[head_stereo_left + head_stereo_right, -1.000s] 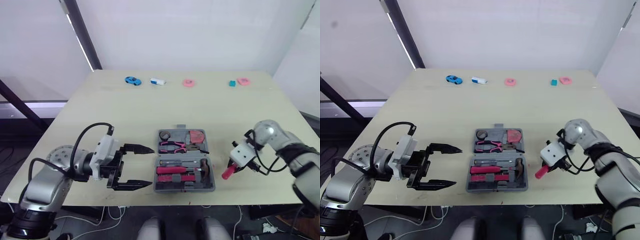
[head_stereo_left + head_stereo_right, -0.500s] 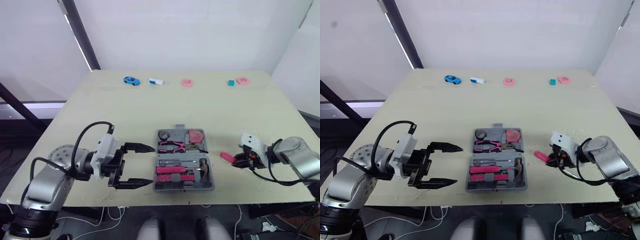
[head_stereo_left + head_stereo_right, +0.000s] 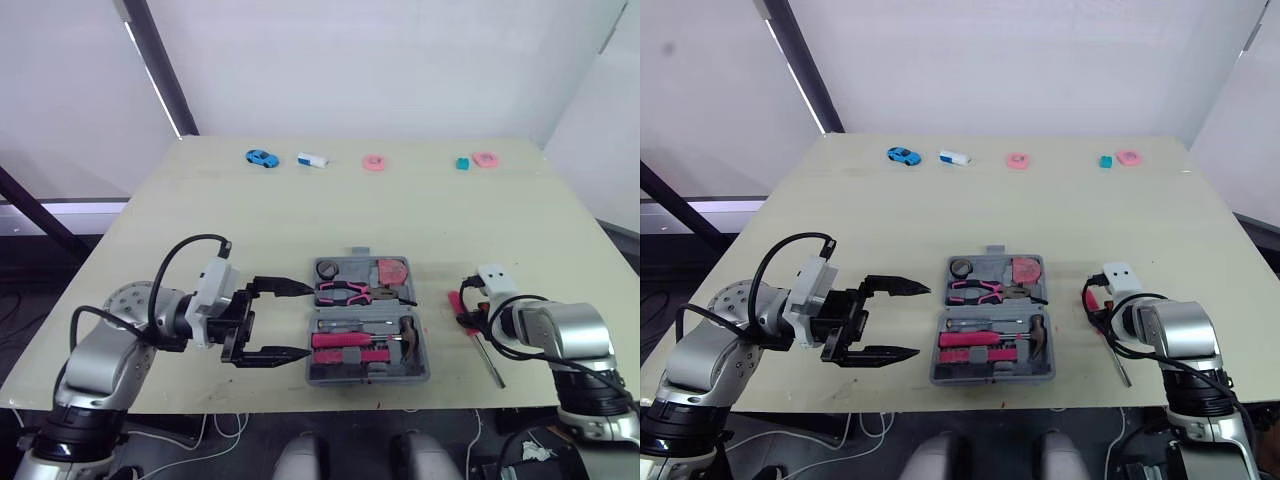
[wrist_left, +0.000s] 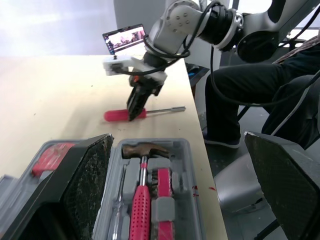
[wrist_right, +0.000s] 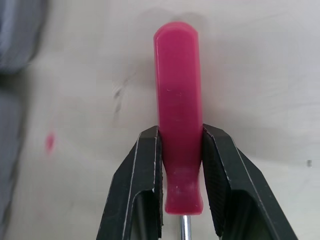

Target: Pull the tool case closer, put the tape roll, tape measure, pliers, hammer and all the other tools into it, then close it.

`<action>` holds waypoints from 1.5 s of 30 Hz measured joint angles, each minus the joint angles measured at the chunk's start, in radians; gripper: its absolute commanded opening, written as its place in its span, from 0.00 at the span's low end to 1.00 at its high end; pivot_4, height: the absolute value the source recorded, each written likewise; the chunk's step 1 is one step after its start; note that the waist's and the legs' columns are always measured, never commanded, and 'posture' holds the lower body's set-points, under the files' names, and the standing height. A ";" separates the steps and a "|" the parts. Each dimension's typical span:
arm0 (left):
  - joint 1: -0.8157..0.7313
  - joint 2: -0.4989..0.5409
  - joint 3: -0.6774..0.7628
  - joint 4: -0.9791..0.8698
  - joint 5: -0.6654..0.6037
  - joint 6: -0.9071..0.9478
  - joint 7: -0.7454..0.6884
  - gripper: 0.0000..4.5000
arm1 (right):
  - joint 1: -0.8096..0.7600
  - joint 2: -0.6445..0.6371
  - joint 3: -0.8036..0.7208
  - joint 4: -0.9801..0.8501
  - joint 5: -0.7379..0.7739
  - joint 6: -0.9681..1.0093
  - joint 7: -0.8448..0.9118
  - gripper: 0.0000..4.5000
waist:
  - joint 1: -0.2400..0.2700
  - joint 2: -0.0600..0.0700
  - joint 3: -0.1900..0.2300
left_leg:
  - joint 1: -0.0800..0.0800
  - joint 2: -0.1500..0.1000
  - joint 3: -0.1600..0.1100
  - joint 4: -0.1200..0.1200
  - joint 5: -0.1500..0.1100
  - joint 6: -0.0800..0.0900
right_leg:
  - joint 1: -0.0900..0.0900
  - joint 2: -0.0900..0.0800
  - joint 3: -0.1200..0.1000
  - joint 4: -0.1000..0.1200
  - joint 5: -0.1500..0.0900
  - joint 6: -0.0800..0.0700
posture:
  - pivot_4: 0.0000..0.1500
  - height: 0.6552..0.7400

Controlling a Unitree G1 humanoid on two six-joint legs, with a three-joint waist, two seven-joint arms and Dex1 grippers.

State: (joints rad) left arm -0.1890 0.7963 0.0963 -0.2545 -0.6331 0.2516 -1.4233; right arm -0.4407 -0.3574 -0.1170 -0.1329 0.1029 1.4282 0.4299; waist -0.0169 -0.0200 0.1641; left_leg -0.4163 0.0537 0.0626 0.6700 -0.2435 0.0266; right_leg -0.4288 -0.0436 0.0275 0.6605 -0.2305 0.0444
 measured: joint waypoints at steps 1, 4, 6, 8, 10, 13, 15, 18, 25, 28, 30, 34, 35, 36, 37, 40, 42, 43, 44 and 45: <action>0.000 0.000 0.000 0.001 0.000 0.000 -0.001 1.00 | -0.003 0.017 -0.015 0.010 -0.001 -0.014 -0.026 0.13 | 0.000 0.000 0.000 | 0.000 0.000 0.000 0.000 0.000 0.000 | 0.000 0.000 0.000 0.000 0.000 0.000 | 1.00 0.99; 0.000 0.000 0.000 0.001 0.000 0.001 -0.005 1.00 | -0.012 0.056 -0.048 0.025 0.001 -0.043 -0.075 0.52 | 0.000 0.000 0.000 | 0.000 0.000 0.000 0.000 0.000 0.000 | 0.000 0.000 0.000 0.000 -0.001 -0.001 | 1.00 0.99; 0.000 0.001 0.000 0.001 0.000 0.001 -0.010 1.00 | -0.012 0.068 -0.054 0.025 0.008 -0.068 -0.094 0.79 | 0.000 0.000 0.000 | 0.000 0.000 0.000 0.000 0.000 0.000 | 0.000 0.000 0.000 0.000 -0.001 -0.001 | 1.00 0.99; 0.000 0.002 0.000 0.001 0.000 0.002 -0.012 1.00 | -0.003 0.066 -0.054 0.021 0.019 -0.096 -0.097 0.94 | 0.001 0.000 0.000 | 0.000 0.000 0.000 0.000 0.000 0.000 | 0.000 0.000 0.000 0.000 -0.001 -0.001 | 1.00 0.99; 0.007 0.005 0.004 0.001 0.000 0.003 -0.014 1.00 | 0.045 0.036 -0.052 -0.017 0.039 -0.178 -0.072 0.97 | 0.002 0.000 0.000 | 0.000 0.000 -0.001 -0.001 0.000 0.000 | 0.000 0.000 0.000 -0.001 0.000 0.001 | 1.00 0.99; 0.016 0.008 0.010 0.000 -0.001 0.004 -0.017 1.00 | 0.104 0.000 -0.057 -0.058 0.067 -0.269 -0.027 0.97 | 0.002 0.000 0.000 | -0.001 0.000 -0.001 -0.002 0.000 0.000 | 0.000 0.000 0.000 -0.001 0.001 0.002 | 1.00 0.99; 0.030 0.017 0.014 0.001 0.000 0.004 -0.018 1.00 | 0.160 -0.027 -0.058 -0.080 0.086 -0.335 0.007 0.97 | 0.002 0.000 0.000 | -0.001 0.000 -0.001 -0.003 0.000 0.000 | 0.000 0.001 0.000 -0.002 0.001 0.002 | 1.00 0.99; 0.027 0.017 0.013 0.001 -0.001 0.004 -0.019 1.00 | 0.233 -0.033 -0.059 -0.108 0.101 -0.429 0.024 0.97 | 0.000 0.000 0.000 | 0.000 0.001 -0.001 -0.002 0.000 0.000 | 0.000 0.001 0.000 -0.002 -0.002 0.001 | 1.00 0.99; 0.022 0.020 0.014 0.002 -0.002 0.004 -0.023 1.00 | 0.415 0.071 -0.016 -0.123 0.102 -0.669 -0.003 0.97 | -0.002 0.000 0.000 | 0.001 0.002 -0.001 -0.001 0.000 0.000 | 0.000 0.002 0.001 0.000 -0.003 0.002 | 1.00 0.99; 0.018 0.023 0.015 0.002 -0.011 0.006 -0.029 1.00 | 0.448 0.096 -0.016 -0.117 0.098 -0.756 -0.029 0.97 | 0.000 0.000 0.000 | 0.001 0.002 0.000 -0.001 0.000 0.000 | 0.000 0.002 0.001 0.000 -0.003 0.002 | 1.00 0.99; 0.016 0.024 0.015 0.002 -0.018 0.007 -0.031 1.00 | 0.453 0.103 -0.017 -0.099 0.098 -0.806 -0.030 0.97 | 0.000 -0.001 0.000 | 0.001 0.002 0.000 -0.001 0.000 0.000 | 0.000 0.002 0.001 0.000 -0.003 0.002 | 1.00 0.99; 0.014 0.023 0.015 0.004 -0.022 0.009 -0.031 1.00 | 0.462 0.111 -0.018 -0.025 0.096 -0.901 -0.044 0.92 | 0.000 0.000 0.000 | 0.001 0.002 -0.001 -0.001 0.000 0.000 | 0.000 0.002 0.001 0.000 -0.003 0.001 | 1.00 0.99; 0.013 0.023 0.015 0.005 -0.023 0.010 -0.031 1.00 | 0.462 0.111 -0.018 -0.020 0.096 -0.910 -0.045 0.88 | 0.000 0.000 0.000 | 0.001 0.002 -0.001 -0.001 0.000 0.000 | 0.000 0.002 0.001 0.000 -0.003 0.001 | 1.00 0.99; 0.010 0.023 0.015 0.008 -0.025 0.012 -0.030 1.00 | 0.462 0.110 -0.018 -0.012 0.096 -0.923 -0.046 0.82 | 0.000 0.000 0.000 | 0.001 0.002 -0.001 -0.001 0.000 0.000 | 0.000 0.002 0.001 0.000 -0.003 0.001 | 1.00 0.99; 0.007 0.023 0.015 0.011 -0.028 0.014 -0.029 1.00 | 0.462 0.110 -0.018 -0.004 0.095 -0.933 -0.047 0.73 | 0.000 -0.001 0.000 | 0.001 0.002 -0.001 -0.001 0.000 0.000 | 0.000 0.002 0.001 0.000 -0.003 0.001 | 1.00 0.99; 0.003 0.023 0.017 0.013 -0.035 0.019 -0.024 1.00 | 0.463 0.108 -0.018 0.021 0.090 -0.969 -0.052 0.43 | 0.000 -0.001 0.000 | 0.001 0.002 -0.001 -0.001 0.000 0.000 | 0.000 0.002 0.001 0.000 -0.003 0.001 | 1.00 0.99; 0.002 0.023 0.017 0.014 -0.036 0.022 -0.020 1.00 | 0.463 0.106 -0.018 0.029 0.087 -0.980 -0.055 0.22 | 0.000 -0.001 0.000 | 0.001 0.002 -0.001 -0.001 0.000 0.000 | 0.000 0.002 0.001 0.000 -0.003 0.001 | 1.00 0.99; 0.000 0.023 0.017 0.014 -0.037 0.023 -0.018 1.00 | 0.463 0.106 -0.018 0.030 0.087 -0.985 -0.057 0.11 | 0.000 -0.001 0.000 | 0.001 0.002 -0.001 -0.001 0.000 0.000 | 0.000 0.002 0.001 0.000 -0.003 0.001 | 1.00 0.99; 0.000 0.023 0.017 0.014 -0.037 0.023 -0.018 1.00 | 0.463 0.106 -0.017 0.030 0.087 -0.988 -0.057 0.09 | 0.000 -0.001 0.000 | 0.001 0.002 -0.001 -0.001 0.000 0.000 | 0.000 0.002 0.001 0.000 -0.003 0.001 | 1.00 0.99; 0.000 0.023 0.017 0.015 -0.037 0.023 -0.017 1.00 | 0.463 0.105 -0.018 0.030 0.087 -0.990 -0.057 0.09 | 0.000 -0.001 0.000 | 0.001 0.002 -0.001 -0.001 0.000 0.000 | 0.000 0.002 0.001 0.000 -0.003 0.001 | 1.00 0.99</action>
State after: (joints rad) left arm -0.1887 0.8193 0.1130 -0.2395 -0.6704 0.2750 -1.4405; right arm 0.0219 -0.2523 -0.1346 -0.1024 0.1897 0.4382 0.3724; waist -0.0171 -0.0205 0.1640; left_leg -0.4154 0.0553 0.0620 0.6692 -0.2436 0.0267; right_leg -0.4287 -0.0416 0.0283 0.6605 -0.2332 0.0451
